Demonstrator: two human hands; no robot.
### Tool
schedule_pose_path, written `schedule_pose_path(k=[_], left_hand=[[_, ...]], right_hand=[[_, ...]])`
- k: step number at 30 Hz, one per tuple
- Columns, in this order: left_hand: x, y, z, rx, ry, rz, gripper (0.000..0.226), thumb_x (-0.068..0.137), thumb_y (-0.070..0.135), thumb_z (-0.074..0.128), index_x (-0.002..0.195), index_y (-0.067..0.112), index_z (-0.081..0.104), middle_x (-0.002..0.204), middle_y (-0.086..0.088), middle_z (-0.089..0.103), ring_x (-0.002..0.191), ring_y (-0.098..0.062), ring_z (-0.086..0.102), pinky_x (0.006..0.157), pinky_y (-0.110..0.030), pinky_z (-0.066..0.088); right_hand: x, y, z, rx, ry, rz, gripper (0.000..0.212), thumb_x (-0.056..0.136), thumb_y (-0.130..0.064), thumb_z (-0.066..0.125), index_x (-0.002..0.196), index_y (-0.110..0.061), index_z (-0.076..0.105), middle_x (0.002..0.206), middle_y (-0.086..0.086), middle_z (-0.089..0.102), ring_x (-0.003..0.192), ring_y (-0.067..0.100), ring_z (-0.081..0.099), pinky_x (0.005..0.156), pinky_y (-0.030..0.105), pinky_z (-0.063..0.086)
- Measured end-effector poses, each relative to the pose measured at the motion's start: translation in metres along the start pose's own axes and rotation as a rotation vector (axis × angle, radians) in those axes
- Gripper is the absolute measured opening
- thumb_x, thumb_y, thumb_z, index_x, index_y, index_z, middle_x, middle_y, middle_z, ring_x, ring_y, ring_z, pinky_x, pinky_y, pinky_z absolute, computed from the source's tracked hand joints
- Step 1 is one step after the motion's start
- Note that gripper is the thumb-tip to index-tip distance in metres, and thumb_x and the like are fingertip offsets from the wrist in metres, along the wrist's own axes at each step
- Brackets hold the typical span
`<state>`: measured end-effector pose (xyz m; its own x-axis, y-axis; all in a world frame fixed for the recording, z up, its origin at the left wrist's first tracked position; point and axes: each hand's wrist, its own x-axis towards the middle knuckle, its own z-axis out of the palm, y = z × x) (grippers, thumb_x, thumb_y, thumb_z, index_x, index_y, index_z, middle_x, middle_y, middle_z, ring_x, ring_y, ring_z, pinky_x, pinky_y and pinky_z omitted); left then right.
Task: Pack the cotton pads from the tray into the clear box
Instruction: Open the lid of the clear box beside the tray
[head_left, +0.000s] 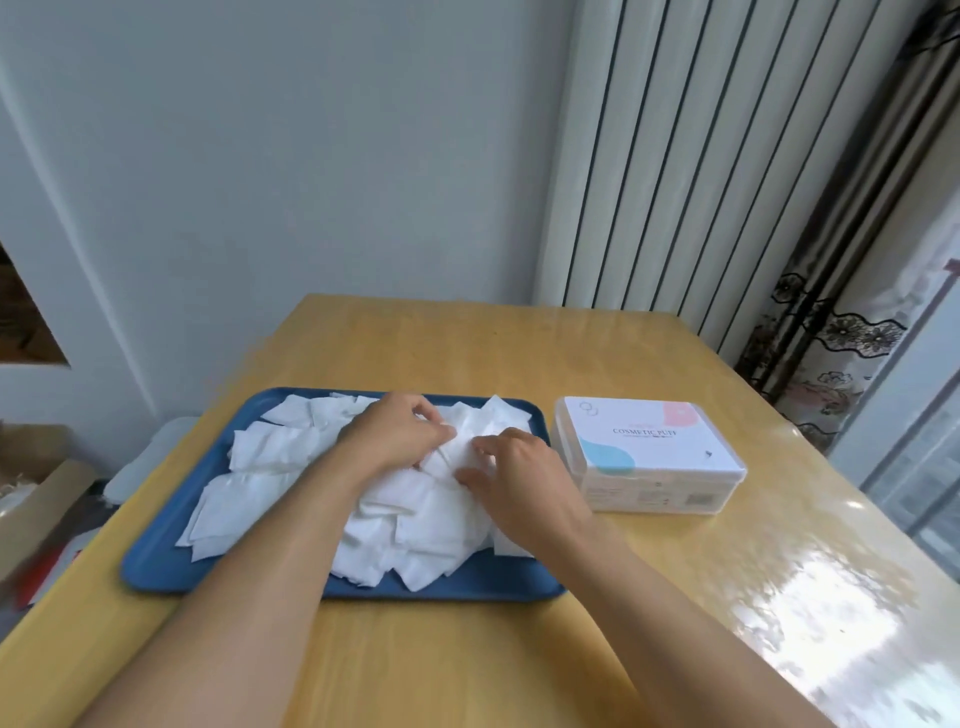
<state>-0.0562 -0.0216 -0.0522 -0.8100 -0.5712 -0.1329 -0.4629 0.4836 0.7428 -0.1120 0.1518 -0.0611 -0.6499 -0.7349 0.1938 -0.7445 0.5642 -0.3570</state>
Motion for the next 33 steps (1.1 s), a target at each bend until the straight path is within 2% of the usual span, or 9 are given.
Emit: schedule_pose_path(k=[3,6,8,10,13,16,20,28,33], left_hand=[[-0.006,0.014,-0.001,0.162,0.079,0.048,0.03,0.085,0.049,0.07,0.107,0.031,0.064,0.089,0.008,0.069,0.069,-0.017,0.072,0.086,-0.036,0.058],[-0.018,0.035,0.004,0.161,0.257,0.186,0.039,0.086,0.045,0.073,0.12,0.032,0.062,0.103,0.015,0.069,0.087,-0.016,0.068,0.084,-0.033,0.052],[-0.026,0.051,0.018,0.051,0.141,0.354,0.065,0.08,0.042,0.082,0.137,0.035,0.053,0.127,0.013,0.064,0.112,-0.013,0.063,0.096,-0.033,0.05],[-0.033,0.061,0.034,0.05,-0.11,0.422,0.106,0.072,0.045,0.089,0.156,0.039,0.026,0.16,0.013,0.035,0.145,-0.009,0.038,0.112,-0.03,0.038],[-0.031,0.077,0.069,0.26,-0.29,0.433,0.143,0.059,0.059,0.091,0.157,0.047,-0.013,0.169,0.021,-0.005,0.156,-0.007,0.008,0.12,-0.036,0.031],[-0.021,0.081,0.089,0.282,-0.283,0.38,0.148,0.057,0.062,0.09,0.157,0.042,-0.017,0.17,0.014,0.004,0.154,-0.013,0.018,0.117,-0.039,0.036],[-0.011,0.071,0.101,0.221,-0.207,0.384,0.147,0.056,0.056,0.092,0.16,0.038,-0.01,0.169,0.01,0.015,0.151,-0.013,0.025,0.112,-0.031,0.036],[-0.004,0.066,0.105,0.097,-0.212,0.316,0.158,0.041,0.054,0.091,0.154,0.048,-0.019,0.16,0.012,0.033,0.137,-0.011,0.047,0.106,-0.036,0.05],[-0.003,0.074,0.103,0.112,-0.233,0.274,0.154,0.053,0.039,0.095,0.157,0.042,-0.019,0.168,0.013,0.01,0.146,-0.017,0.034,0.087,-0.031,0.054]], right_hand=[[-0.014,0.005,-0.009,0.069,0.077,-0.102,0.023,0.101,-0.027,0.058,0.116,-0.018,0.072,0.116,0.001,0.066,0.099,0.025,0.065,0.082,0.038,0.051],[-0.027,0.03,-0.039,0.029,0.244,-0.105,0.024,0.099,-0.027,0.061,0.12,-0.026,0.071,0.117,-0.01,0.066,0.107,0.016,0.06,0.086,0.033,0.05],[-0.034,0.057,-0.068,-0.066,0.228,-0.047,0.028,0.099,-0.029,0.059,0.126,-0.03,0.067,0.125,-0.012,0.064,0.12,0.013,0.053,0.093,0.029,0.045],[-0.034,0.076,-0.091,-0.137,0.066,0.026,0.042,0.098,-0.033,0.061,0.14,-0.033,0.056,0.142,-0.012,0.056,0.133,0.013,0.044,0.102,0.026,0.037],[-0.039,0.095,-0.106,-0.254,-0.17,0.096,0.063,0.093,-0.032,0.067,0.151,-0.035,0.042,0.155,-0.013,0.044,0.143,0.014,0.036,0.109,0.029,0.035],[-0.04,0.097,-0.105,-0.367,-0.168,0.074,0.067,0.09,-0.015,0.059,0.15,-0.039,0.042,0.142,-0.007,0.057,0.13,0.022,0.049,0.092,0.032,0.048],[-0.039,0.092,-0.11,-0.569,-0.119,-0.025,0.065,0.083,-0.015,0.057,0.143,-0.039,0.049,0.111,0.0,0.069,0.099,0.026,0.062,0.07,0.029,0.035],[-0.036,0.095,-0.098,-0.612,-0.052,-0.087,0.065,0.081,-0.014,0.061,0.142,-0.03,0.043,0.107,0.001,0.069,0.078,0.028,0.051,0.078,0.038,0.047],[-0.037,0.092,-0.091,-0.64,0.001,-0.089,0.056,0.079,-0.012,0.06,0.132,-0.023,0.044,0.101,-0.001,0.067,0.069,0.027,0.049,0.058,0.034,0.031]])
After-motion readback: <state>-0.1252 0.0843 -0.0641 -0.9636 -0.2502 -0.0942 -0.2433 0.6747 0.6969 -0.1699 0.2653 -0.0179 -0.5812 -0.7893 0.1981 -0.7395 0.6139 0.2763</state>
